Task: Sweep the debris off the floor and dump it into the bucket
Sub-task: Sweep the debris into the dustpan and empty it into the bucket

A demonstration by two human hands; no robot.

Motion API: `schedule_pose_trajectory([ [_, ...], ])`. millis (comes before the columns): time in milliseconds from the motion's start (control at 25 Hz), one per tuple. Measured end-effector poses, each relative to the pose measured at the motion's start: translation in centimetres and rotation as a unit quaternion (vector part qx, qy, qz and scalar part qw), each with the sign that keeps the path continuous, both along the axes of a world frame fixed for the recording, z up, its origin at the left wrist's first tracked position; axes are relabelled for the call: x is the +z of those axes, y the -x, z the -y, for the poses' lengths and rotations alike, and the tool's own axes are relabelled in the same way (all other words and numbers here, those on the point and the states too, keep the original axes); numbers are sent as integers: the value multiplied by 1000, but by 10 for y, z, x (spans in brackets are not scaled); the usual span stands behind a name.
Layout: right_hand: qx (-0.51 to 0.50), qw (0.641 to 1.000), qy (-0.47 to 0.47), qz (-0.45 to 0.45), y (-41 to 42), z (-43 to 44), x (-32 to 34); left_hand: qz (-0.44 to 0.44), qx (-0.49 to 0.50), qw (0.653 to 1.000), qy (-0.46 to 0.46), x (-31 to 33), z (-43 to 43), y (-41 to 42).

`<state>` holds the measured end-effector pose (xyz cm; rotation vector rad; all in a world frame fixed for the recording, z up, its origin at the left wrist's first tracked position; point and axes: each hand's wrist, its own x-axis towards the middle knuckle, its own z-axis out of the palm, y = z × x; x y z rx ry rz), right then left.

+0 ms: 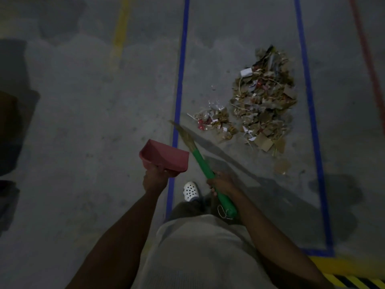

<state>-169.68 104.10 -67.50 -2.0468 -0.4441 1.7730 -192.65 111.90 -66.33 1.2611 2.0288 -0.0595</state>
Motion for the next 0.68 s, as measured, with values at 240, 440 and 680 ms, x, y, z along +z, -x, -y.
schedule_pose_trajectory([
  [240, -90, 993, 58, -55, -44, -110, -54, -80, -53, 995, 39, -44, -78, -14],
  [440, -254, 957, 93, -100, -100, -141, -23, -68, -42, 996, 44, -43, -138, -60],
  [680, -345, 855, 135, -363, -101, -126, 60, -45, -60, 996, 51, -39, -188, -105],
])
